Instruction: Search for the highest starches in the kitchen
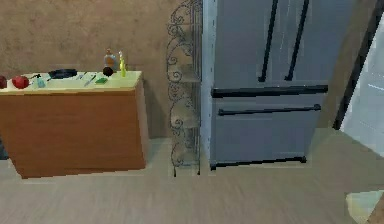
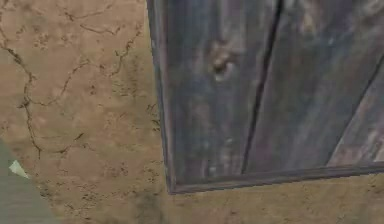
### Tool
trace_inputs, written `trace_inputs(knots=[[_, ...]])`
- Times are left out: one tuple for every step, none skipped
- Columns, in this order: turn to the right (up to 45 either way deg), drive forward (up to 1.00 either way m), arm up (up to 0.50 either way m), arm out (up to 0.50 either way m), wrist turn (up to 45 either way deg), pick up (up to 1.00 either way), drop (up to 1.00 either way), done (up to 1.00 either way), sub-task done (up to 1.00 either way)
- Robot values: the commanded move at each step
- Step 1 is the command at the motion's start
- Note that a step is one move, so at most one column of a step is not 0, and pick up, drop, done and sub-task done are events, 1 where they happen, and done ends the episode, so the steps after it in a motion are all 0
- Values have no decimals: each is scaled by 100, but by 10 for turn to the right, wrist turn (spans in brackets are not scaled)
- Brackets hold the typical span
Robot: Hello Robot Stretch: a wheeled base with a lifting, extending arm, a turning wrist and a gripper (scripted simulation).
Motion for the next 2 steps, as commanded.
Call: trace_inputs(knots=[[-210,0,0,0,0,0,0,0,0],[0,5,0,0,0,0,0,0,0]])
